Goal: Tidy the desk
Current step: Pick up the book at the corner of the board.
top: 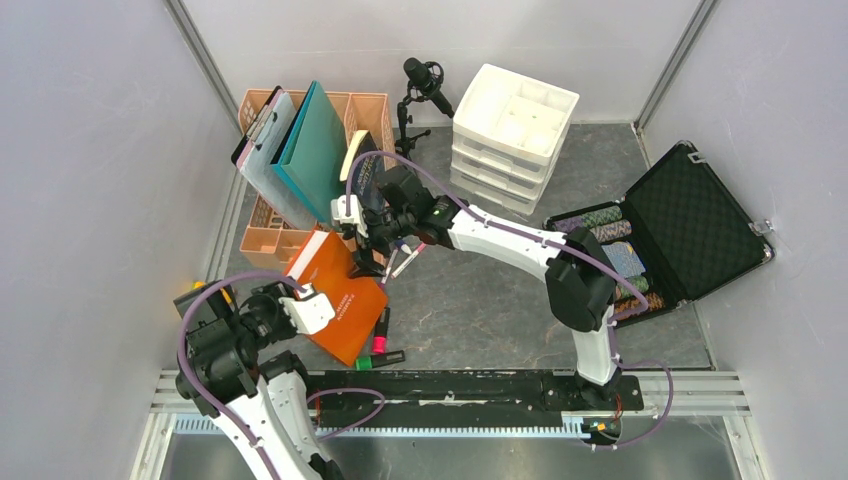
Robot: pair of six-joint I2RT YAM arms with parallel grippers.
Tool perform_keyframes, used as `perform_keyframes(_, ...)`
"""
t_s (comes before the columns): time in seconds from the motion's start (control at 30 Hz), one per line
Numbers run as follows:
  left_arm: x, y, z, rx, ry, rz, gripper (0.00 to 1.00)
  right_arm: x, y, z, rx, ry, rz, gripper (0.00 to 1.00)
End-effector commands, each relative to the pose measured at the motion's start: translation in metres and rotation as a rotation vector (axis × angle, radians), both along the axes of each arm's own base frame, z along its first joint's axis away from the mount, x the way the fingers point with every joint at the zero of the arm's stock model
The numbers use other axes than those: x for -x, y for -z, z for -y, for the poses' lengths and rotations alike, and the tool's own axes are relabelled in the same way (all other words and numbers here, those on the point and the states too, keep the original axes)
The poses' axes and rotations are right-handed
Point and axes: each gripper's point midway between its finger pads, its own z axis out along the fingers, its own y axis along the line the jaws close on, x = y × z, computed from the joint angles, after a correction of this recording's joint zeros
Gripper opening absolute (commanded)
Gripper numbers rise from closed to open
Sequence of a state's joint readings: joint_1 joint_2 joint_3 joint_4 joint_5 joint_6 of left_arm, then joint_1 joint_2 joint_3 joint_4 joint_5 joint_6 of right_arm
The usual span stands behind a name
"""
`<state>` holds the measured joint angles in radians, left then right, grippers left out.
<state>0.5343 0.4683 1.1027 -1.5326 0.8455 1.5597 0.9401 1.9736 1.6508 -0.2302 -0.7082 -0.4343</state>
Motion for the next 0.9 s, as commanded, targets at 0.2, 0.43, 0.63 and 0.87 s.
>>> perform_keyframes(0.2,0.0149,-0.0055,0.0179,0.076,0.035,-0.047,0.55,0.0069,-0.0239,-0.0024,-0.054,-0.091,-0.012,0.81)
perform_keyframes(0.43,0.0151,-0.0043,0.0178,0.075,0.037,-0.049,0.54,0.009,-0.0246,-0.0009,-0.056,-0.103,-0.024,0.57)
perform_keyframes(0.63,0.0149,-0.005,0.0172,0.07,0.035,-0.047,0.54,0.009,-0.0225,0.0013,-0.051,-0.102,-0.03,0.39)
perform_keyframes(0.87,0.0151,-0.0066,0.0168,0.069,0.031,-0.045,0.54,0.008,-0.0206,0.0042,-0.048,-0.103,-0.031,0.14)
